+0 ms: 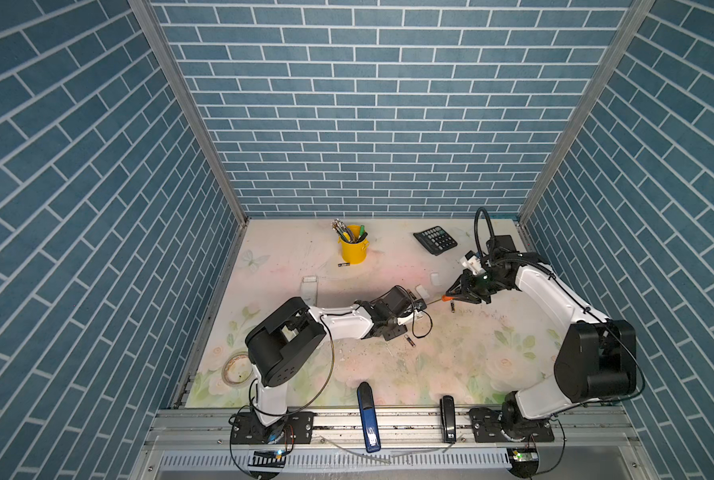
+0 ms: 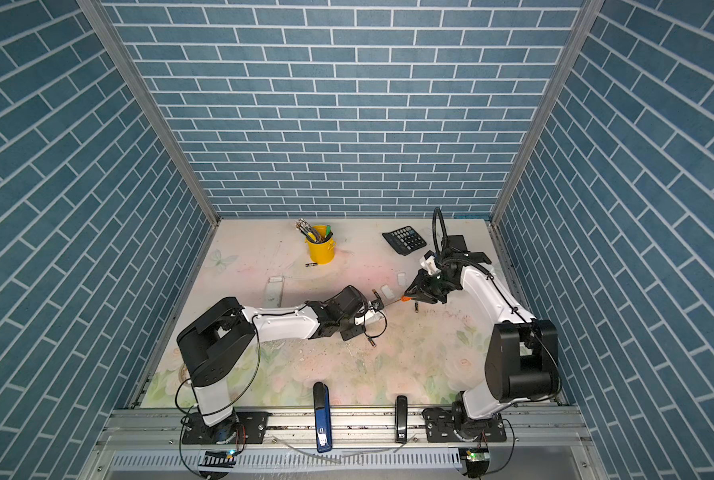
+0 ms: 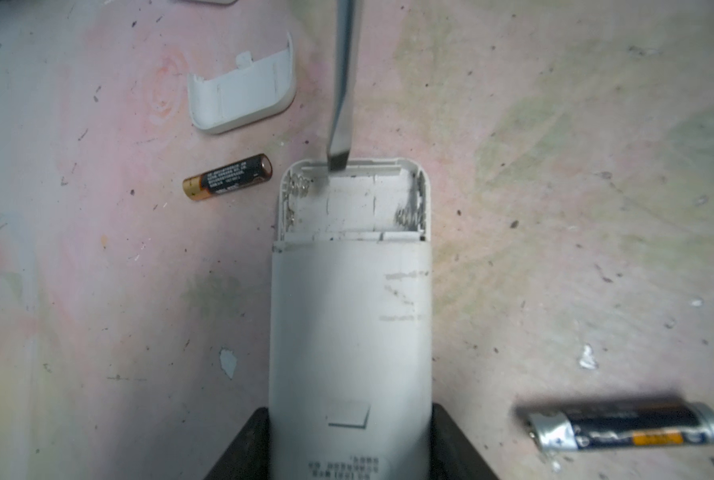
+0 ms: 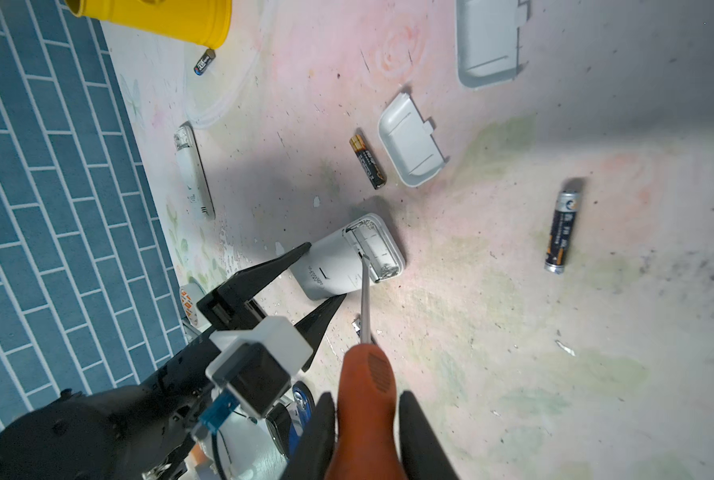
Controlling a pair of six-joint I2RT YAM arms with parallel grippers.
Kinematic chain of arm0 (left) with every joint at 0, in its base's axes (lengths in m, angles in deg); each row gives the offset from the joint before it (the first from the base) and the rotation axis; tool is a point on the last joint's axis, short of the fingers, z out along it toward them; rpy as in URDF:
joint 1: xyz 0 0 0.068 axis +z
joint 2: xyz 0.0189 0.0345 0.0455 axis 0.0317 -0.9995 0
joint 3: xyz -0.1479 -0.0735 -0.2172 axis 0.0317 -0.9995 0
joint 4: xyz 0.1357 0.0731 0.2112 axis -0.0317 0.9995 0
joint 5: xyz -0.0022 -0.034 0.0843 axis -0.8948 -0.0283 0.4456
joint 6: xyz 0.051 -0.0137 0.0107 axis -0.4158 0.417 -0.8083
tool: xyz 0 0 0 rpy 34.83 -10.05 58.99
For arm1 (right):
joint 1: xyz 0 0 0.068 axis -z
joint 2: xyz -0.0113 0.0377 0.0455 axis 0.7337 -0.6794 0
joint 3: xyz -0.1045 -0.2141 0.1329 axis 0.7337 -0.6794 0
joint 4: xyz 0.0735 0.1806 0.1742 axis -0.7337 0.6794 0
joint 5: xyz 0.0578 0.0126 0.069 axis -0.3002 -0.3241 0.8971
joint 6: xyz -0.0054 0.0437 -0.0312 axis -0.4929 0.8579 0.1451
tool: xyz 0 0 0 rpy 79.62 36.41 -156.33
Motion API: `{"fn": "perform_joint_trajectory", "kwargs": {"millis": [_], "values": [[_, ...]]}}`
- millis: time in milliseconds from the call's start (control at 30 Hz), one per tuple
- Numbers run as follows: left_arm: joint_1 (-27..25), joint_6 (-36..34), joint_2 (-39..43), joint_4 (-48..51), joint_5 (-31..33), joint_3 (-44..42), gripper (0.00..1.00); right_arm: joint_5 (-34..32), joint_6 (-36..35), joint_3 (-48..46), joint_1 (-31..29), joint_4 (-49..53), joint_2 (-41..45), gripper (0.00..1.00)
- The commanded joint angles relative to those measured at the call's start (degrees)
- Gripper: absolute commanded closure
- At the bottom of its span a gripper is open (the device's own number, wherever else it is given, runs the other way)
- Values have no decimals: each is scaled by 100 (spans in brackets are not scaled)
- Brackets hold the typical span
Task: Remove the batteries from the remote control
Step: 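Insert the screwdriver tip beside the blue battery and lever it, right gripper, then lift the screwdriver away from the emptied remote with the right gripper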
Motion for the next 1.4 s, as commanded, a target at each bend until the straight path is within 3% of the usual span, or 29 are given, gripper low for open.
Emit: {"fn": "perform_joint_trajectory", "kwargs": {"millis": [0, 233, 467, 733, 933, 1100, 1367], "values": [[229, 366, 111, 646, -272, -491, 100, -185, -162, 328, 86, 296, 454, 100], [299, 735, 425, 937, -143, -502, 100, -368, 125, 41, 572, -118, 1396, 100], [482, 1641, 706, 1434, 100, -429, 100, -1051, 581, -856, 944, -962, 1985, 100], [609, 2327, 999, 1697, 444, -543, 100, -685, 1350, -1885, 1497, -2473, 1888, 100], [925, 2774, 1109, 1522, 195, -771, 100, -443, 1921, -2409, 1823, -3349, 1727, 100], [958, 2920, 918, 1383, 119, -753, 91, -223, 2460, -2940, 1989, -4302, 1348, 100], [1001, 3087, 928, 1232, 18, -813, 58, -59, 2450, -3275, 2117, -4757, 692, 100]]}}
